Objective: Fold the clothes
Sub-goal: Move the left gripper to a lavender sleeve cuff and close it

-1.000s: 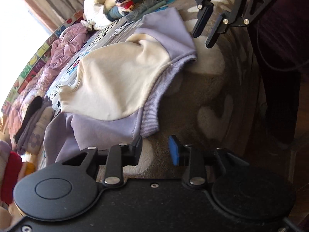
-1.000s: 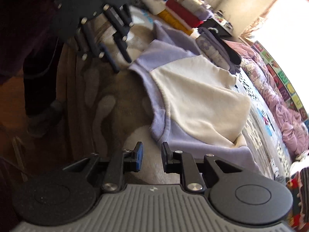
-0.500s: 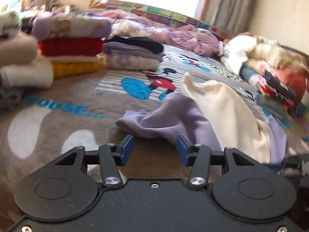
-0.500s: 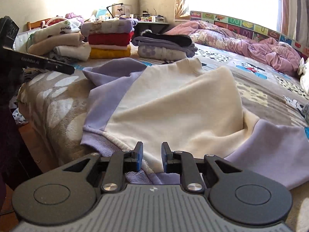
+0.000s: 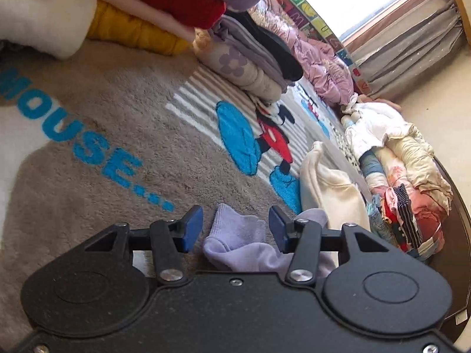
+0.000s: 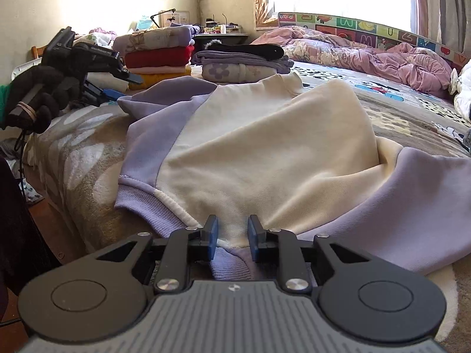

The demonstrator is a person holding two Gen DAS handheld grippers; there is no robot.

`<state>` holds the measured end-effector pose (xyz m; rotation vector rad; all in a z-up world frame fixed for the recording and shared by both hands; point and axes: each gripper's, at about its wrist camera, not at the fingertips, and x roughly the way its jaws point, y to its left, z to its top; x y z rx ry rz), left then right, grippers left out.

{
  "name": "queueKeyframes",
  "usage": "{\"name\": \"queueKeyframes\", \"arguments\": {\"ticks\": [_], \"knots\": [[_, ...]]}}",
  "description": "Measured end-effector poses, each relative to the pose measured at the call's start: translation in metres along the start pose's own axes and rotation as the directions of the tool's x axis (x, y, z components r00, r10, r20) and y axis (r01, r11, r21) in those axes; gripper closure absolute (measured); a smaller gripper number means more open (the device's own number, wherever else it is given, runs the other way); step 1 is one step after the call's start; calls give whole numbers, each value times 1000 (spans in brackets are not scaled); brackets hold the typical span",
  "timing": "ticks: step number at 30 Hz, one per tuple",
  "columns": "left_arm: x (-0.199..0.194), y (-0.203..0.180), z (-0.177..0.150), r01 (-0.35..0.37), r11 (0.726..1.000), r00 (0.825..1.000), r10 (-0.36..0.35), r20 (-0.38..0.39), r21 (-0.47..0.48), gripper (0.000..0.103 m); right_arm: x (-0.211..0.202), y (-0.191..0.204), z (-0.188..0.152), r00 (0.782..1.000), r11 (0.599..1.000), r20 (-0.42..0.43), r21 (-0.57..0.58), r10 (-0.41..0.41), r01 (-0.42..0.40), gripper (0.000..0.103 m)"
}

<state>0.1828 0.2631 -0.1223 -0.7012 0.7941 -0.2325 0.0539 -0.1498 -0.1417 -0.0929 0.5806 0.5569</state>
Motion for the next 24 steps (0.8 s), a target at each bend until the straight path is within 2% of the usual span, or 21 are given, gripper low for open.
{"name": "queueKeyframes", "arguments": {"ticks": [6,9,12,14,15,16,17,21,24], "knots": [[6,11,-4,20,999,999,-19,-37,29,55,2,-4,0,1000,1000,12,12,17,-17,78],[13,7,-1,16,996,999,-14,-32,82,67,5,-5,0,1000,1000,19,20,23,-23,77],[19,5,0,43,993,998,-38,-45,110,69,6,-5,-1,999,999,25,21,25,-26,77],[22,4,0,60,990,997,-53,-54,126,76,6,-5,-1,999,999,28,21,26,-26,77],[23,1,0,47,989,998,-41,-49,140,83,6,-5,-1,999,999,29,21,26,-26,77],[23,-1,-1,36,987,999,-30,-37,155,94,6,-5,-1,999,999,30,21,26,-27,77],[21,-3,-1,32,985,999,-30,-13,168,98,6,-5,-1,999,999,32,21,26,-27,77],[4,-15,-3,63,976,994,-80,69,210,100,7,-5,-2,999,999,38,21,27,-28,76],[-12,-23,-3,60,969,985,-96,142,239,101,7,-5,-2,999,999,42,20,27,-28,76]]}}
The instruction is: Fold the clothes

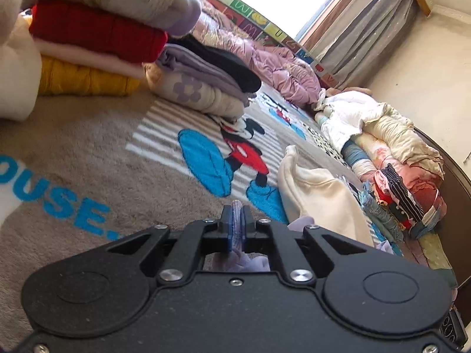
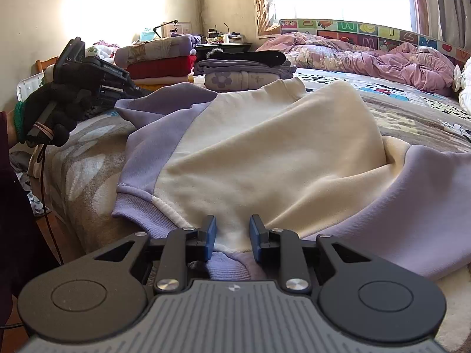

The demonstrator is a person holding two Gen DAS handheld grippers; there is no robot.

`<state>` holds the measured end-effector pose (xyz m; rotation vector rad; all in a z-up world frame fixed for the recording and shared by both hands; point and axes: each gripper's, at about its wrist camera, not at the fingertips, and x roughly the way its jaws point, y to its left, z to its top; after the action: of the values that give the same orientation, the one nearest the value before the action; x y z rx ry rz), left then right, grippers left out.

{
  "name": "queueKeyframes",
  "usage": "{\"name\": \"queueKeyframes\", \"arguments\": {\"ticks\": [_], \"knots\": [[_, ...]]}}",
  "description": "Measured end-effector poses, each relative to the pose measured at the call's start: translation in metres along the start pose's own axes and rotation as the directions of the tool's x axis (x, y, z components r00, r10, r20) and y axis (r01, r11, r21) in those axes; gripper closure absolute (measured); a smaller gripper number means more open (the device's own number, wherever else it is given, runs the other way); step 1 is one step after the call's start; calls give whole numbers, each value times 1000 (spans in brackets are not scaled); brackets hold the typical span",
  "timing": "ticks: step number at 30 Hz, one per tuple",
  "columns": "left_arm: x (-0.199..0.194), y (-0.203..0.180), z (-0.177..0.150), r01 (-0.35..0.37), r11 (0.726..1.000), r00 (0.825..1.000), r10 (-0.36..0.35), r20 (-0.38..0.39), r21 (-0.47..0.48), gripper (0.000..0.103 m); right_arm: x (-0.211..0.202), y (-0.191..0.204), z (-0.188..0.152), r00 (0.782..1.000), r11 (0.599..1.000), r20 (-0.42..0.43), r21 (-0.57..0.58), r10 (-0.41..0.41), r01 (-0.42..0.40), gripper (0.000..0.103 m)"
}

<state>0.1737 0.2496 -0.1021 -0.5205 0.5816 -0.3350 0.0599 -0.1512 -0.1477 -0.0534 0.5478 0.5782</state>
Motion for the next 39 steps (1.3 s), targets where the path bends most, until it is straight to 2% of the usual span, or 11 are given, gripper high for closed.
{"name": "queueKeyframes", "arguments": {"ticks": [4,8,14,17,22,39], "knots": [[-21,-7,7,8,1000,992,-10,124,22,101,0,0,0,1000,1000,5,-3,-2,2,76],[-37,-11,13,3,1000,973,-8,229,19,101,0,2,-1,1000,1000,8,-12,-8,8,76],[-52,2,23,-6,999,937,17,348,-33,101,0,5,-1,1000,999,9,-26,-18,18,76],[-53,13,31,-3,998,926,24,378,-56,101,-1,5,-2,1000,999,10,-32,-22,22,76],[-47,28,41,-16,997,920,44,390,-74,101,-1,6,-2,1000,999,11,-34,-24,24,76],[-14,68,59,-153,986,931,166,325,-66,101,-2,7,-4,1000,999,13,-44,-25,25,76]]}}
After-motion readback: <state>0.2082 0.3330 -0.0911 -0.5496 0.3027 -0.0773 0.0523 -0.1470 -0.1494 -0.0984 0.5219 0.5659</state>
